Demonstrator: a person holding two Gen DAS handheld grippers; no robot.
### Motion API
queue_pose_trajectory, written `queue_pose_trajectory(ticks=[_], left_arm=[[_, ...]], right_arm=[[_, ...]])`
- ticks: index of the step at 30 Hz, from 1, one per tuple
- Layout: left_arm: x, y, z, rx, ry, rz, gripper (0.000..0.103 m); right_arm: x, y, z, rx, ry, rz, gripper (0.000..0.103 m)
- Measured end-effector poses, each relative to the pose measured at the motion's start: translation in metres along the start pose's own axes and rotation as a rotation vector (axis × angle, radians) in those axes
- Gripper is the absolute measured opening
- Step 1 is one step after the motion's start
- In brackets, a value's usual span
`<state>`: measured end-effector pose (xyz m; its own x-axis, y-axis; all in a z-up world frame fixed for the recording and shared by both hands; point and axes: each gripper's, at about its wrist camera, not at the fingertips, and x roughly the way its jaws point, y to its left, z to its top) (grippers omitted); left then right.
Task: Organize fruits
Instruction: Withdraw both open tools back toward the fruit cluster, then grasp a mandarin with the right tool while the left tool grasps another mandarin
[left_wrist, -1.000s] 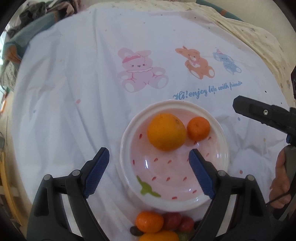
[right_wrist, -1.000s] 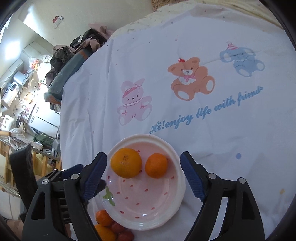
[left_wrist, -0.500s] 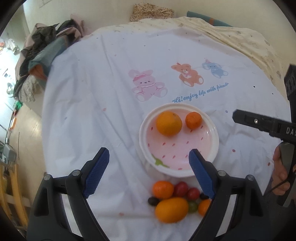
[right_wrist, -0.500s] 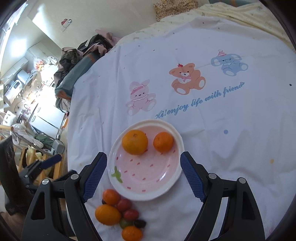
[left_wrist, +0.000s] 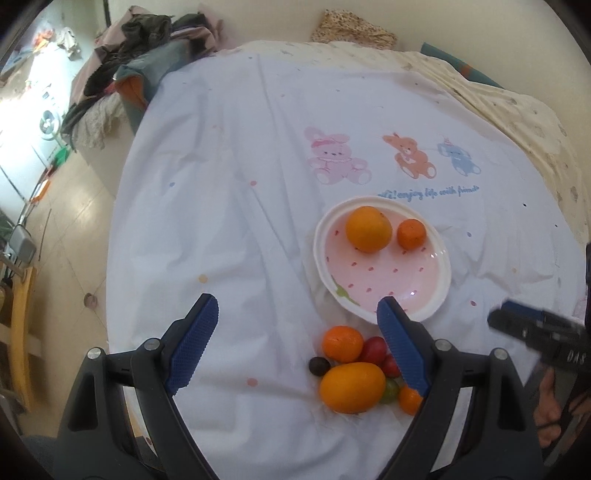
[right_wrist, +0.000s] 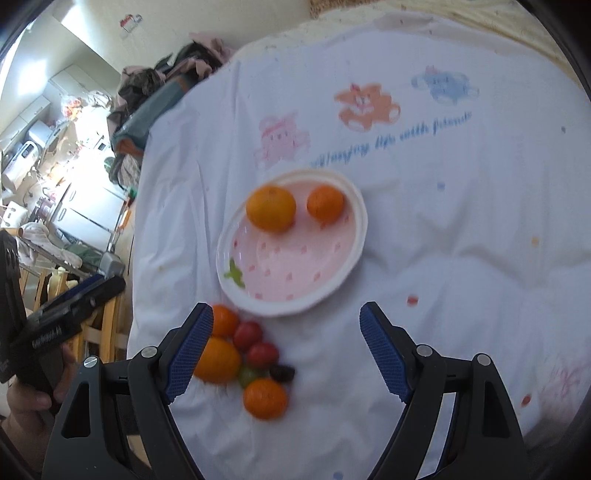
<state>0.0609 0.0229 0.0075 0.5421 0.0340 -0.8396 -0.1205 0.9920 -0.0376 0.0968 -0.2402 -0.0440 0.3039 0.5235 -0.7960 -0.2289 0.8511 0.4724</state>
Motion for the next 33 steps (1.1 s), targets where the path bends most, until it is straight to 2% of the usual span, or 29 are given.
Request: queue_pose_trajectory(ticks=[4,6,8,10,15,17,19,21,26,28,30,33], left_arm=[[0.002,0.003,-0.003,0.014,-0.019,0.028,0.086],[0.003,0.007,-0.004,0.004,-0.015,0.021,0.086],[0.005,0.011,-0.004,-0.008,-0.001,0.019,0.086],[0.008,0.015,-0.005,-0.024,0.017,0.016,0.086],[0.009,0.02,-0.007,-0.049,0.03,0.009,0.086],[0.008,0.021,-0.007,-0.049,0.027,0.005,0.086],[0.008,0.021,-0.007,-0.051,0.029,0.0,0.086],[0.009,0.02,-0.006,-0.052,0.036,-0.007,0.086],[0.011,0.014,-0.007,-0.034,0.044,-0.018,0.086],[0.011,0.014,-0.007,-0.031,0.055,-0.026,0.086],[0.013,0.013,-0.009,-0.03,0.073,-0.038,0.086],[0.022,0.006,-0.017,-0.017,0.126,-0.049,0.086]], right_arm=[[0.02,-0.001,-0.014,0.016,0.105,-0.015,0.084],[0.036,0.003,-0.023,0.01,0.201,0.006,0.084],[0.051,0.006,-0.033,0.033,0.284,0.052,0.08],[0.064,0.007,-0.041,0.076,0.353,0.087,0.07],[0.086,0.022,-0.053,-0.007,0.432,0.006,0.066],[0.088,0.024,-0.055,-0.024,0.43,-0.016,0.062],[0.088,0.024,-0.055,-0.036,0.424,-0.026,0.049],[0.086,0.022,-0.055,-0.029,0.424,-0.01,0.046],[0.075,0.026,-0.052,-0.058,0.403,-0.013,0.045],[0.067,0.024,-0.045,-0.063,0.366,-0.017,0.045],[0.052,0.023,-0.035,-0.099,0.308,-0.057,0.045],[0.035,0.015,-0.016,-0.079,0.24,-0.066,0.045]])
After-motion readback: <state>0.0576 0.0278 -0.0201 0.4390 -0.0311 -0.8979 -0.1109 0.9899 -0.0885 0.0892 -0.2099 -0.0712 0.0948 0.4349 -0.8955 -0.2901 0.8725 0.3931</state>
